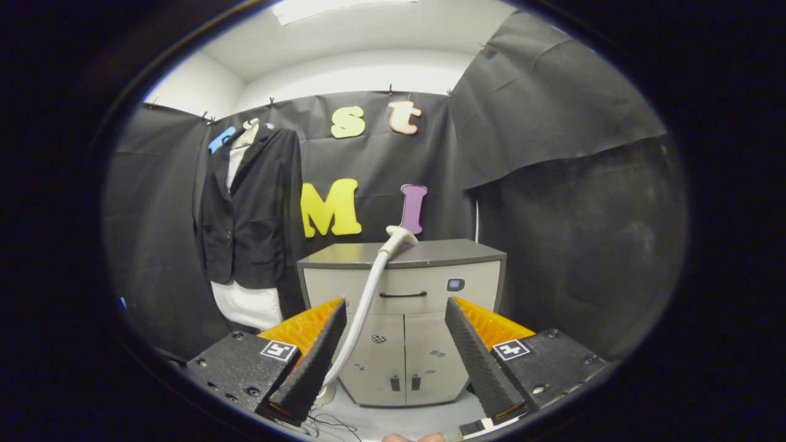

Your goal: Iron the clothes twice with a garment steamer, once on the left side and once on the right side.

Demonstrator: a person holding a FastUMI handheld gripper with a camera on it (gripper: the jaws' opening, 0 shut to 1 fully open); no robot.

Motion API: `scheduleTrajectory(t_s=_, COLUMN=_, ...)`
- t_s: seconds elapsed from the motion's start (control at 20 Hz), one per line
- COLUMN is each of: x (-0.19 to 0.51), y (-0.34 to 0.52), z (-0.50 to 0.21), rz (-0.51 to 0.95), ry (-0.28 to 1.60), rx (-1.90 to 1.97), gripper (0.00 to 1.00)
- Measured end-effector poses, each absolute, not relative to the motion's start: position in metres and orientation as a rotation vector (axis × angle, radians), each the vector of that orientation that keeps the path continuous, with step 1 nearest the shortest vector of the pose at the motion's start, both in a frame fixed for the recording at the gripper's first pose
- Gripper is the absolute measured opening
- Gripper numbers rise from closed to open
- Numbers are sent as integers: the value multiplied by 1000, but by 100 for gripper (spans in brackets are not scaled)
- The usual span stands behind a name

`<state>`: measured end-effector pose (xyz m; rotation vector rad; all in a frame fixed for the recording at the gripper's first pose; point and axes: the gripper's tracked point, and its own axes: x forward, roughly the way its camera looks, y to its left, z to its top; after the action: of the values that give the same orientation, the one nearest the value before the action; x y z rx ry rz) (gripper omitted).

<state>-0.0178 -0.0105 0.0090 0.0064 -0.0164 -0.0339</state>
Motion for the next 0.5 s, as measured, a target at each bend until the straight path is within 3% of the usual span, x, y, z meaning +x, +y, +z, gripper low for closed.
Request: scheduleTrajectory(t_s=0.5, x=13, y=19, z=26, rz=-84, ry=-48, rx=5, gripper=100)
